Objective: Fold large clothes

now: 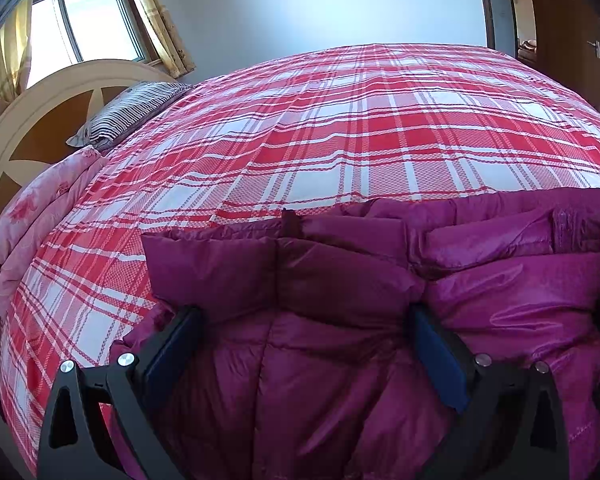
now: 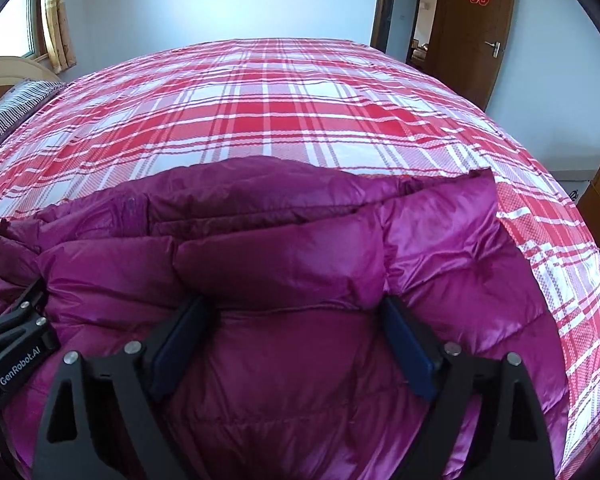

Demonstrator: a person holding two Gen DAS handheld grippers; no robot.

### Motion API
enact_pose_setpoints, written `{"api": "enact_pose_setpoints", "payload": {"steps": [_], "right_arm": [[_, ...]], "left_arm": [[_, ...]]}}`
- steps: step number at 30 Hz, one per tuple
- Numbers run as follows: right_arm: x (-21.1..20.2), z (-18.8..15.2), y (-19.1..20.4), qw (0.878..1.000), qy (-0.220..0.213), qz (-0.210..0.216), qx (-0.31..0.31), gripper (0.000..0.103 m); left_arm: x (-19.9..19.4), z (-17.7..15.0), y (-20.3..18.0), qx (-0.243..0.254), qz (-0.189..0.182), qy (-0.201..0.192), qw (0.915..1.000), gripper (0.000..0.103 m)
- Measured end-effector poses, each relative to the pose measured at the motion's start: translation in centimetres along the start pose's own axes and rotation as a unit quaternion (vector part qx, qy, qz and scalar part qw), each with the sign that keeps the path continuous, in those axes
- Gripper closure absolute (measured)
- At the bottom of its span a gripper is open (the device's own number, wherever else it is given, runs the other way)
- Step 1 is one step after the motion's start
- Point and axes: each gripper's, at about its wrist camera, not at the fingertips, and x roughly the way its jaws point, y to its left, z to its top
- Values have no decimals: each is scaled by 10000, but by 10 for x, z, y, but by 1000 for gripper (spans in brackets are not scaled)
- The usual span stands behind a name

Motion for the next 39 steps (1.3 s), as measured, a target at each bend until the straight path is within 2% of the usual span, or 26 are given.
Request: {"api": "enact_pose_setpoints", "payload": {"steps": [11,16,20,26,32,35,39], "right_arm": [[1,1,3,9999,11,-108,-80,12],[0,5,6,9996,150,-186,-137,10],[-6,14,-4,9976,533,60,443,10],[-10,-3,16,9993,92,-250,247,5],[-4,-3,14,9995,44,-215,246,2],[-2,-2,15,9994,54,-235,232,1],[-1,-3,14,9995,44,-207,248,0]], "left_arm": [[0,0,-1,12,17,-1,10000,1],[0,0,-1,4,3,-3,10000,1],[0,0,1,-26,-38,7,10000,1],[1,0,3,-63,-104,26,9999,1],[3,1,15,-331,-495,148,9981,1],[3,1,16,-356,-540,181,9977,1],[-9,1,33,-549,-1012,185,9932,1]]}}
